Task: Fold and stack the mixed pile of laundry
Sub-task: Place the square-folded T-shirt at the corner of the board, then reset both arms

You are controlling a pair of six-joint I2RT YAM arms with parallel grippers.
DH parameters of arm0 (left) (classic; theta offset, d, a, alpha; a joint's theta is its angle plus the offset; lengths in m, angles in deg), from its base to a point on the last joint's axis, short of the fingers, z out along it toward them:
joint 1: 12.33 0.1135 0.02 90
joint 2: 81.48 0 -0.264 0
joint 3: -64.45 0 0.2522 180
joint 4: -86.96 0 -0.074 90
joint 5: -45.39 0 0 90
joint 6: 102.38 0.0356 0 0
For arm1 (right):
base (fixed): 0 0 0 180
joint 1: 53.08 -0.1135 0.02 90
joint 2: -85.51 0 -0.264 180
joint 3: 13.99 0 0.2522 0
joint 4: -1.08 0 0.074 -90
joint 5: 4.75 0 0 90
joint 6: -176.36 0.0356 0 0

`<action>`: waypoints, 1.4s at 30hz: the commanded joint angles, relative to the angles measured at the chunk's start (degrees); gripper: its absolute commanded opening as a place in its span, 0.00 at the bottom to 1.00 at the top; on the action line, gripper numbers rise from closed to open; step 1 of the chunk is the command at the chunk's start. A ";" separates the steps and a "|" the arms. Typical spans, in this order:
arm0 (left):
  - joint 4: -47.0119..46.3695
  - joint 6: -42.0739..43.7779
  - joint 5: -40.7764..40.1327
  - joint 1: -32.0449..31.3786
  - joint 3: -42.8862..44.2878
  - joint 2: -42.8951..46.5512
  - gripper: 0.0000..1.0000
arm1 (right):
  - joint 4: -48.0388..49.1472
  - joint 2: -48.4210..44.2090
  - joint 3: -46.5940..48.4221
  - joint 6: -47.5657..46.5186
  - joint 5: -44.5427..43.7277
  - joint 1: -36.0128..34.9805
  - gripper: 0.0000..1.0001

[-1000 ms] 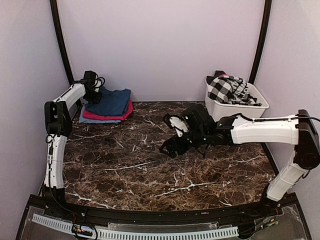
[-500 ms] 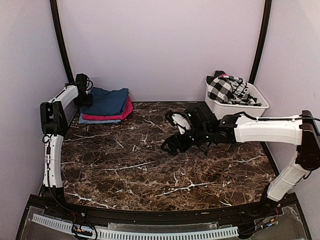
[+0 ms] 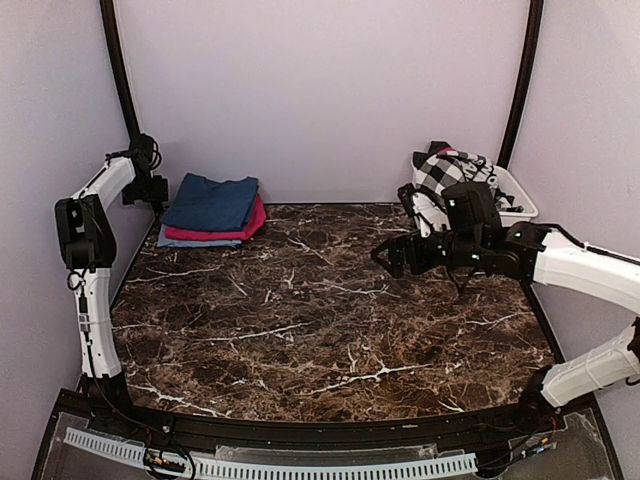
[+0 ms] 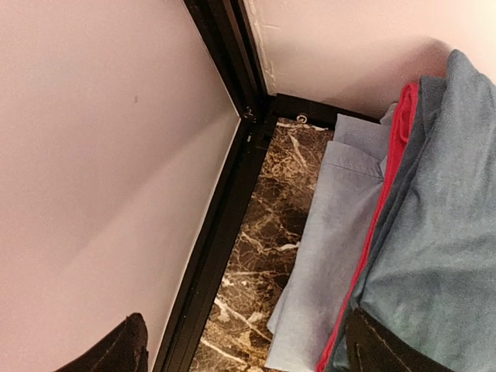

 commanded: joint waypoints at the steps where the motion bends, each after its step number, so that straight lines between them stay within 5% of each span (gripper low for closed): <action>1: 0.33 -3.24 3.14 0.00 -4.53 10.29 0.93 | -1.37 -4.82 -1.66 0.72 -0.16 3.95 0.99; 14: -5.04 -5.65 17.05 -1.26 -16.88 28.13 0.99 | -4.23 -11.43 0.75 -3.09 -0.14 11.63 0.99; 22: -7.30 -4.37 17.49 -12.57 -28.17 38.81 0.99 | -5.64 -10.65 6.15 -4.48 2.07 14.58 0.99; 30: -16.31 -9.99 23.60 -25.55 -50.33 52.82 0.99 | -5.96 -7.03 6.74 -2.61 9.99 15.81 0.99; 42: -33.24 -23.68 22.03 -38.46 -84.34 61.99 0.99 | 13.18 -1.91 -13.87 7.98 23.45 15.28 0.99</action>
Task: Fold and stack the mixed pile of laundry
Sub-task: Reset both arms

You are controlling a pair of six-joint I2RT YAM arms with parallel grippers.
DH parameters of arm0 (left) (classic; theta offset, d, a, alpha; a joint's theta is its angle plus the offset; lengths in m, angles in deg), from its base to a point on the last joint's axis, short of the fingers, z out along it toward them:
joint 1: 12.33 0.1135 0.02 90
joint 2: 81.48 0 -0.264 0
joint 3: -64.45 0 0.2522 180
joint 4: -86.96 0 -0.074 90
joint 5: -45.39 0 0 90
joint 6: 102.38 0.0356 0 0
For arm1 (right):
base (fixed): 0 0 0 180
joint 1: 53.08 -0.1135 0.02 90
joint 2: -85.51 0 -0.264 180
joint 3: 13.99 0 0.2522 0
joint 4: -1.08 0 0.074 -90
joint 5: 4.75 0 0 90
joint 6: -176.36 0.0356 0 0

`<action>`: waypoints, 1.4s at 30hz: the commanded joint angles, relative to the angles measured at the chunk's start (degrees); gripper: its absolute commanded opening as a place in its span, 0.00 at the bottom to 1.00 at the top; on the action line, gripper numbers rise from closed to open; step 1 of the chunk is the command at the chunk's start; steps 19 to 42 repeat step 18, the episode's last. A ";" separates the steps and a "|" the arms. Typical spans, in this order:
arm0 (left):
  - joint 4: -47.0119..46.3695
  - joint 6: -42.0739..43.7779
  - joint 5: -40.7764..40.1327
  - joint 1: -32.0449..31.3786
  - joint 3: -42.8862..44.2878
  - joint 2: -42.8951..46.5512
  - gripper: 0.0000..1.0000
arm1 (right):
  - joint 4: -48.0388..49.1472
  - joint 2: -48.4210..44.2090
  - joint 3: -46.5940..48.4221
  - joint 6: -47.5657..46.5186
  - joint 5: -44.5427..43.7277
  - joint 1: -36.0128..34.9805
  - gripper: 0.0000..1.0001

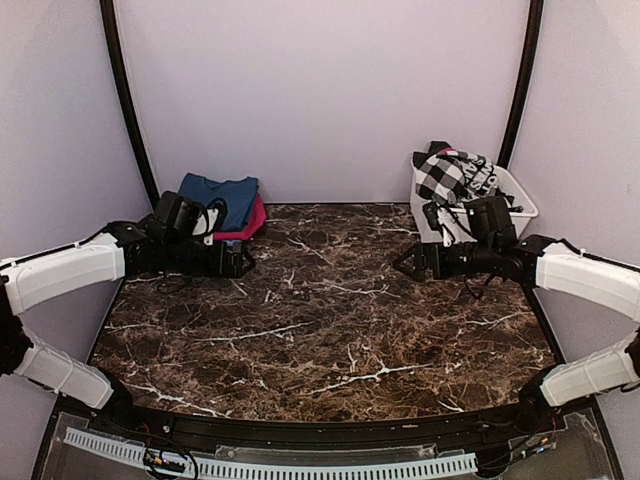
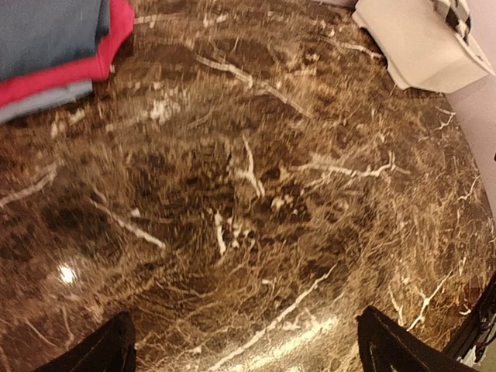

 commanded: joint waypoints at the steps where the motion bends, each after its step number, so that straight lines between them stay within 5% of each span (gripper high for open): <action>1: -9.17 -7.49 -0.16 -1.48 -10.59 2.22 0.99 | 10.72 0.90 -5.40 5.01 4.49 -0.45 0.99; 9: -14.74 -10.80 -1.15 -1.69 -19.10 3.70 0.99 | 16.87 2.40 -12.46 7.99 3.66 -2.15 0.99; 42: -15.93 -12.26 -1.11 -1.68 -18.75 1.09 0.99 | 16.96 2.67 -12.72 8.05 3.65 -2.59 0.99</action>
